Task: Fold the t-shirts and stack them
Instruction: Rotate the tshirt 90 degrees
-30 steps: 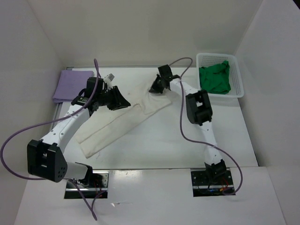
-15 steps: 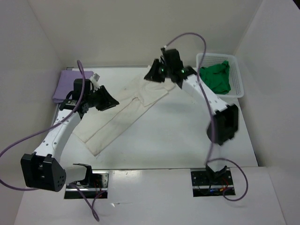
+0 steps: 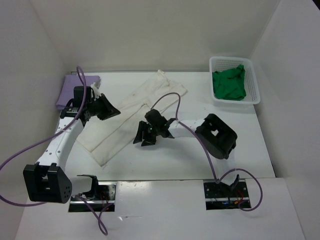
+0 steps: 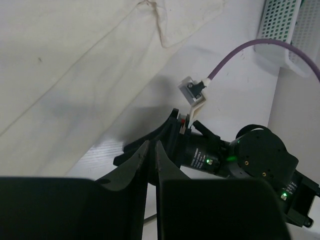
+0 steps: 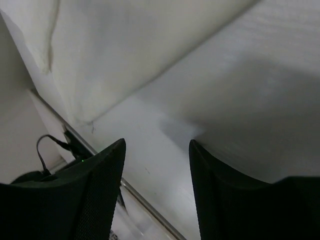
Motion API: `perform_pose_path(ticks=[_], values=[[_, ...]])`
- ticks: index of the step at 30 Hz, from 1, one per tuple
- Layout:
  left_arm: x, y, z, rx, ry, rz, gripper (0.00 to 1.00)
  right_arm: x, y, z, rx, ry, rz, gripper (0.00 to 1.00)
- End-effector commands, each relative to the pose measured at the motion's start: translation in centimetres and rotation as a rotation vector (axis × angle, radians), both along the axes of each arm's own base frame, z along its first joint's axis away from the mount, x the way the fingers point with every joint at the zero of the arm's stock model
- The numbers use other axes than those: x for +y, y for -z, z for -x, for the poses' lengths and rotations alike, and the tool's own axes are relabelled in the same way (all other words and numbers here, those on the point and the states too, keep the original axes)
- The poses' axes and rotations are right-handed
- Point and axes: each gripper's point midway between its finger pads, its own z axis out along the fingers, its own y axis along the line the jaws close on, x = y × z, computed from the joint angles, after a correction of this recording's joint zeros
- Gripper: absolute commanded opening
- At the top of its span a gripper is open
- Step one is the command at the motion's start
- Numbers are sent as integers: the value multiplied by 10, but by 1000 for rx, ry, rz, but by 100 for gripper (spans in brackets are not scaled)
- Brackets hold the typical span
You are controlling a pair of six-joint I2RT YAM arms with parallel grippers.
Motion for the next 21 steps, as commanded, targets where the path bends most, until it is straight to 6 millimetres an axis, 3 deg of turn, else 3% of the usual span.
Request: perform_pose_path(ticks=[1,2,5,9,11,13,14,15,16,17,18,19,20,21], values=[[-4,-8,-1,-51,32,15,14,22,-14,-43,-103,132,-55,60],[-4,-5,0,-42,32,15,14,18,5,-43,-77,148,-18,60],[-3,-4,3,-46,37,9,16,27,15,-43,-54,184,2,48],[-1,4,2,-32,34,-4,17,32,42,-52,-28,208,57,24],[-1,6,0,-33,40,-10,17,27,42,-58,-17,218,50,16],[-5,9,0,-24,52,-10,18,14,38,-60,-5,217,31,0],[-10,13,1,-10,68,-10,18,-6,47,-53,12,221,48,0],[-14,13,2,-10,78,-10,20,-28,27,-67,-8,257,23,0],[-23,21,4,14,108,-11,22,-45,23,-70,-23,270,30,0],[-27,24,3,9,123,-24,22,-74,33,-62,-13,284,81,0],[-33,31,4,33,143,-26,25,-109,14,-76,-58,316,93,0],[-44,36,8,46,175,-34,27,-131,19,-64,-27,304,105,0],[-51,41,11,59,195,-35,29,-165,21,-70,-22,319,145,0],[-57,48,11,76,215,-38,30,-180,16,-71,-28,322,167,0]])
